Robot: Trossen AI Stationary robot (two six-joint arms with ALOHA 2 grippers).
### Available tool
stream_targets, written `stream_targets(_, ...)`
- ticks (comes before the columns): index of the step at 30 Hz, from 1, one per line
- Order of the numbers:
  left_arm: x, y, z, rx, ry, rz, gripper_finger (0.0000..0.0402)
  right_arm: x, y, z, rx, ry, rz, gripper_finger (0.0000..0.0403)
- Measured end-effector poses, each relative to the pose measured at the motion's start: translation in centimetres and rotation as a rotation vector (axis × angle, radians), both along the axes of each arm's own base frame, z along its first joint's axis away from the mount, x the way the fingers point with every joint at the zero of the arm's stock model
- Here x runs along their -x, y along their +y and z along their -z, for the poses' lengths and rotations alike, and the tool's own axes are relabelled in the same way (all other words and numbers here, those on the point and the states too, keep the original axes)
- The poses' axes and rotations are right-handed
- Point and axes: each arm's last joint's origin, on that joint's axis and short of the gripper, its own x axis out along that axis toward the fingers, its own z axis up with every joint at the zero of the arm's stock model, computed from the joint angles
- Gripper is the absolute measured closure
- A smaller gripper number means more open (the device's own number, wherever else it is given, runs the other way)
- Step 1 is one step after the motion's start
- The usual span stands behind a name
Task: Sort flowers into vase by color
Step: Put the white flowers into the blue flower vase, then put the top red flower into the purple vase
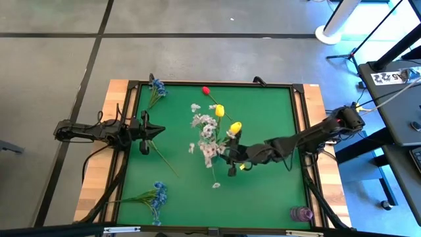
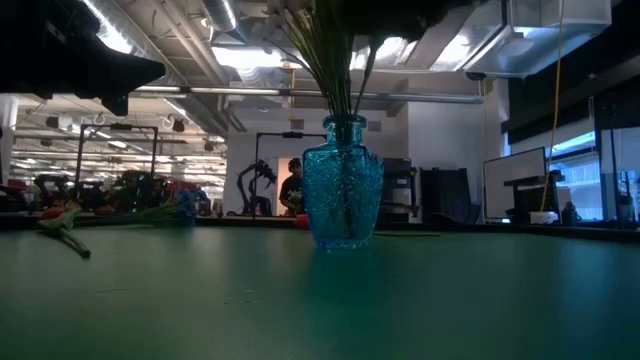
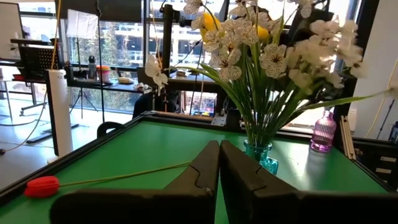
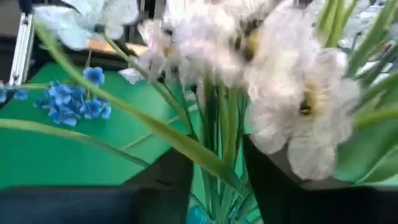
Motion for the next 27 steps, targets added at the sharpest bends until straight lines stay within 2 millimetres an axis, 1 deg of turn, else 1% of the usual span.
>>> stream_targets(3,0.0,0.0,0.0,0.000,0.000,0.000,0.0392,0.2,0.5,-1.5,-0.002,0.121,-0.002,0.0221)
stream_targets(5,0.0,0.0,0.0,0.000,0.000,0.000,0.0392,0.4,1.0,-2.9,0.012,0.195,-0.030,0.0202)
stream_targets(7,0.0,0.0,0.0,0.000,-0.001,0.000,0.0392,1.1,1.6,-4.1,0.041,0.297,-0.054,0.0185)
stream_targets(9,0.0,0.0,0.0,0.000,0.000,0.000,0.0392,1.9,2.0,-5.4,0.041,0.392,-0.058,0.0171)
stream_targets(12,0.0,0.0,0.0,0.000,0.001,0.000,0.0392,3.4,2.6,-6.6,0.006,0.513,-0.054,0.0156)
stream_targets(14,0.0,0.0,0.0,0.000,0.000,0.000,0.0392,4.7,3.3,-7.1,-0.006,0.592,-0.043,0.0150)
stream_targets(16,0.0,0.0,0.0,0.000,0.000,0.000,0.0392,5.9,4.4,-7.0,-0.004,0.633,-0.044,0.0149)
stream_targets(19,0.0,0.0,0.0,0.000,0.000,0.000,0.0392,7.6,6.7,-5.4,0.039,0.624,-0.059,0.0152)
stream_targets(21,0.0,0.0,0.0,0.000,0.000,0.000,0.0392,8.7,8.5,-3.6,0.049,0.589,-0.091,0.0156)
stream_targets(24,0.0,0.0,0.0,0.000,0.000,0.000,0.0392,10.5,10.4,0.2,0.011,0.563,-0.128,0.0161)
stream_targets(27,0.0,0.0,0.0,0.000,0.000,0.000,0.0392,12.5,11.1,4.3,-0.054,0.560,-0.138,0.0165)
